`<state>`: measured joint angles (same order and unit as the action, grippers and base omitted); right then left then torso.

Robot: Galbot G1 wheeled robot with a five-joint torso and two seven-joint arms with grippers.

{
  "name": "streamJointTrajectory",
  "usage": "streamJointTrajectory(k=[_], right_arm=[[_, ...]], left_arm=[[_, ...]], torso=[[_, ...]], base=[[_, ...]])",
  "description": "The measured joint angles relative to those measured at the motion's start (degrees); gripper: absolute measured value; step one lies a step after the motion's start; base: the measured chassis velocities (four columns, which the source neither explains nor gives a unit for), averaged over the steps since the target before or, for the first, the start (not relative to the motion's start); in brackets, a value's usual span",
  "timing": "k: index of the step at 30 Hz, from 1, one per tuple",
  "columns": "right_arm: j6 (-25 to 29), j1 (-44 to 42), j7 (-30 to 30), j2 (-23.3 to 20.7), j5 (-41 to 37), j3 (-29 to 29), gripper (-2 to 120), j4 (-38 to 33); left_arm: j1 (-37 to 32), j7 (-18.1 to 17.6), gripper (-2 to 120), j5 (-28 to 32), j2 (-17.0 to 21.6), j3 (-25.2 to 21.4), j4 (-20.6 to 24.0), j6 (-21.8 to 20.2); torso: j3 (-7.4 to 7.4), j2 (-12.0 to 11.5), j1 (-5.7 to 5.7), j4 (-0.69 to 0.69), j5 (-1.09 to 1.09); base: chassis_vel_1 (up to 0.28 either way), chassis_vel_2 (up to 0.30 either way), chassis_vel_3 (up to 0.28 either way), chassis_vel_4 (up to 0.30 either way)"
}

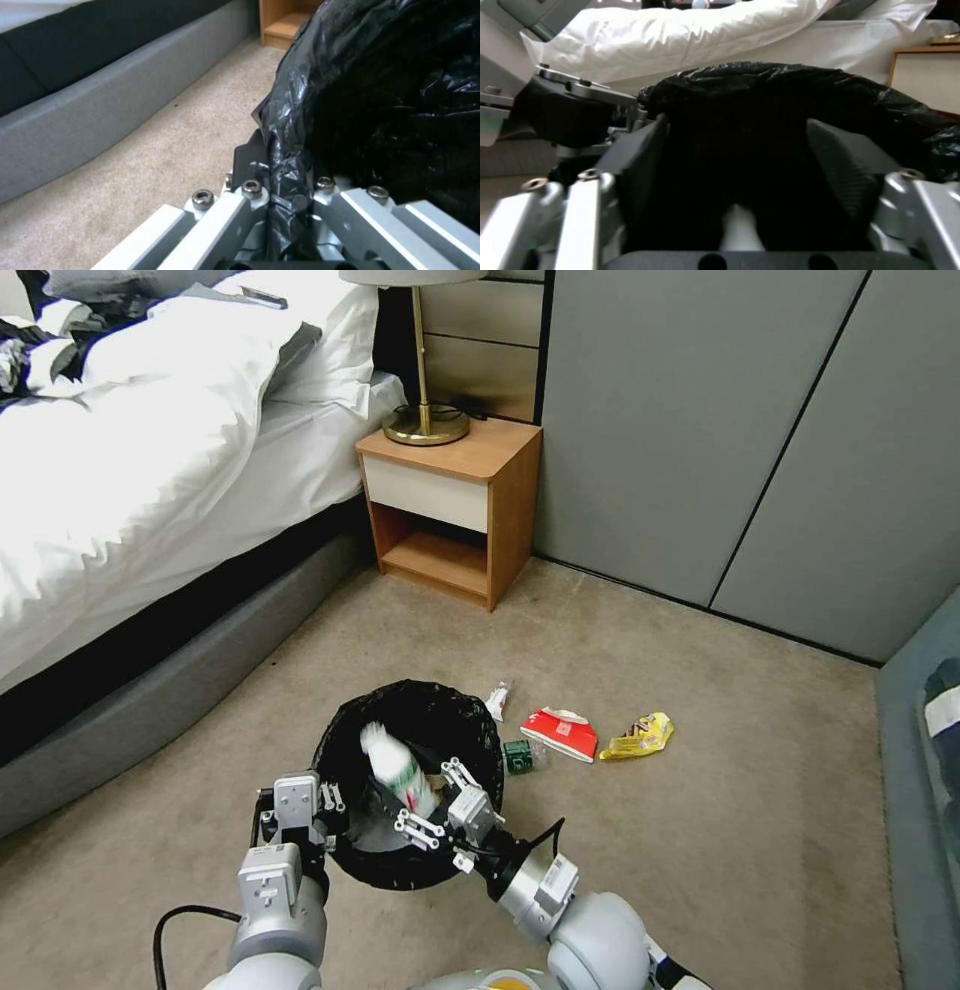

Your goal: Pick up the trash bin, then pick up the garbage from the floor and place it into the trash bin.

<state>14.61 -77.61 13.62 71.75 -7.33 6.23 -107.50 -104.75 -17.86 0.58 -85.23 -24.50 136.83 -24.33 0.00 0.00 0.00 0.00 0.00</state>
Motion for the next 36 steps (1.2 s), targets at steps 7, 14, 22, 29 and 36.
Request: streamJointTrajectory(k=[7, 14, 22, 29, 36], right_arm=[[0.55, -1.75, 0.63, -0.33, 0.74, -1.38, 100, -1.38], [1.17, -2.45, 1.04, -0.65, 1.79, -3.07, 112, -4.85], [2.11, -1.88, 0.57, -0.49, 3.65, -6.82, 114, -13.96], [2.62, -5.70, -5.25, 1.13, 6.09, -11.44, 108, -20.51], [5.72, -17.44, -16.10, 6.44, 12.30, -18.76, 100, -20.21]], left_arm=[[0.62, 0.01, 0, 0.25, 0.18, -0.16, -0.38, -0.22], [0.83, 0.02, 0, 0.26, 0.19, -0.13, -1.09, -0.23], [0.94, 0.02, 0, 0.02, 0.26, -0.14, -2.47, -0.11], [0.56, -0.02, 0, -0.16, 0.39, -0.35, -3.22, 0.66], [0.67, -0.03, 0, 1.05, 0.35, -2.00, -2.87, 1.55]], torso=[[0.00, 0.00, 0.00, 0.00, 0.01], [0.00, 0.00, 0.00, 0.00, 0.01], [0.00, 0.00, 0.00, 0.00, 0.00], [0.00, 0.00, 0.00, 0.01, 0.00], [0.00, 0.00, 0.01, -0.01, 0.01]], base=[[0.000, 0.000, 0.000, 0.000], [0.000, 0.000, 0.000, 0.000], [0.000, 0.000, 0.000, 0.000], [0.000, 0.000, 0.000, 0.000], [0.000, 0.000, 0.000, 0.000]])
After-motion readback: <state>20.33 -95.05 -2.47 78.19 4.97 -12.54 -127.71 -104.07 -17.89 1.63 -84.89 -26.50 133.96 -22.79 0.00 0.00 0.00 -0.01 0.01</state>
